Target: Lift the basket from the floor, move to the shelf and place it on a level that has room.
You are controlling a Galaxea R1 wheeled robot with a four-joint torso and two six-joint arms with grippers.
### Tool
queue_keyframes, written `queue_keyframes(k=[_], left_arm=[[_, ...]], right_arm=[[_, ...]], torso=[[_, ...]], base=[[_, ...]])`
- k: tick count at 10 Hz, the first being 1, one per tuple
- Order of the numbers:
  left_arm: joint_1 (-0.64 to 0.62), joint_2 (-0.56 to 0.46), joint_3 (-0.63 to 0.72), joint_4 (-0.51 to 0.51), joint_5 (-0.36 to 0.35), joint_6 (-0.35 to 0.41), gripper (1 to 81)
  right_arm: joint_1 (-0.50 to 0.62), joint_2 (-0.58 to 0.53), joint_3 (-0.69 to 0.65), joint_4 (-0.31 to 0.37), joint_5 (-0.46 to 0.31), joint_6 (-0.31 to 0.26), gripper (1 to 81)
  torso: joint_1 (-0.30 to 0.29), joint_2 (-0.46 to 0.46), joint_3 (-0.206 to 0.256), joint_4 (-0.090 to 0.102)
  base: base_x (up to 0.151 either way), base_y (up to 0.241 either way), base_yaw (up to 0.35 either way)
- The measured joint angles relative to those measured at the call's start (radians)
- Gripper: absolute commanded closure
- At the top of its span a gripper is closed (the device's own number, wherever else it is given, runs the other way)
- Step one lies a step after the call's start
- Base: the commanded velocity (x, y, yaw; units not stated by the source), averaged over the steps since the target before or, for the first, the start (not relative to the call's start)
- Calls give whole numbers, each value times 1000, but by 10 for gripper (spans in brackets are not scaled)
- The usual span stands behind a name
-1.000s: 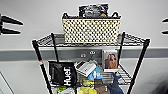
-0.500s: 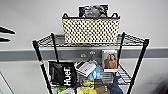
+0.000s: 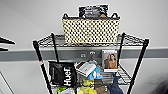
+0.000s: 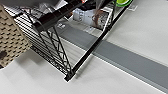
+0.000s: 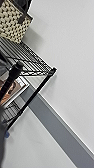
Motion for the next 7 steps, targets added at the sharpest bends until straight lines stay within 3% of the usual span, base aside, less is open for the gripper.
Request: queue_keyframes(k=[7], left_arm=[[276,-23,0,54,-68,32,10]], right_arm=[[-344,48,-86,-23,35,-87,10]], torso=[[0,0,0,0]], base=[[0,0,0]])
